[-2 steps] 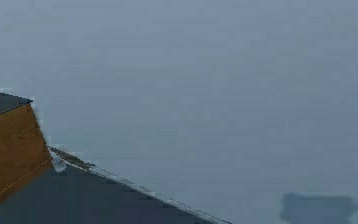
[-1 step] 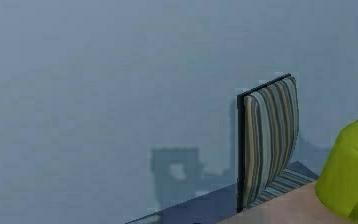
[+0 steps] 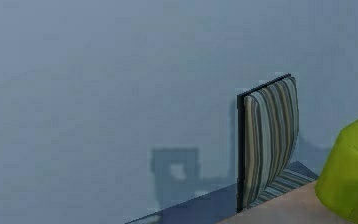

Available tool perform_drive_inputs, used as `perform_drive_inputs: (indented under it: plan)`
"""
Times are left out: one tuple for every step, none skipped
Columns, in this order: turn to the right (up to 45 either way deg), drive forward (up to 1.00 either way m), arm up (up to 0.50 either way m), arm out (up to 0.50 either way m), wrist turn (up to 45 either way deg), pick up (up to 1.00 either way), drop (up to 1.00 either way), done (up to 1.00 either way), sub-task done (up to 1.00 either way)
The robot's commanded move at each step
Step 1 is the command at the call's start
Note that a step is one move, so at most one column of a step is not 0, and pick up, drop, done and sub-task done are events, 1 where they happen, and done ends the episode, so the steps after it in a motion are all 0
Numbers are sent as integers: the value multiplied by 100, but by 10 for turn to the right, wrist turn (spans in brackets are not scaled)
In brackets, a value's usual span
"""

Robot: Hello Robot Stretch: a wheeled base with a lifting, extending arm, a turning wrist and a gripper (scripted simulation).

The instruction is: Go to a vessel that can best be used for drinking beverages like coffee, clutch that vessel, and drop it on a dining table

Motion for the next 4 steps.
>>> perform_drive_inputs:
  plan:
    - [0,0,0,0,390,0,0,0,0]
    - [0,0,-2,0,0,0,0,0,0]
    - [0,0,-32,0,0,0,0,0,0]
    - [0,0,0,0,0,0,100,0,0]
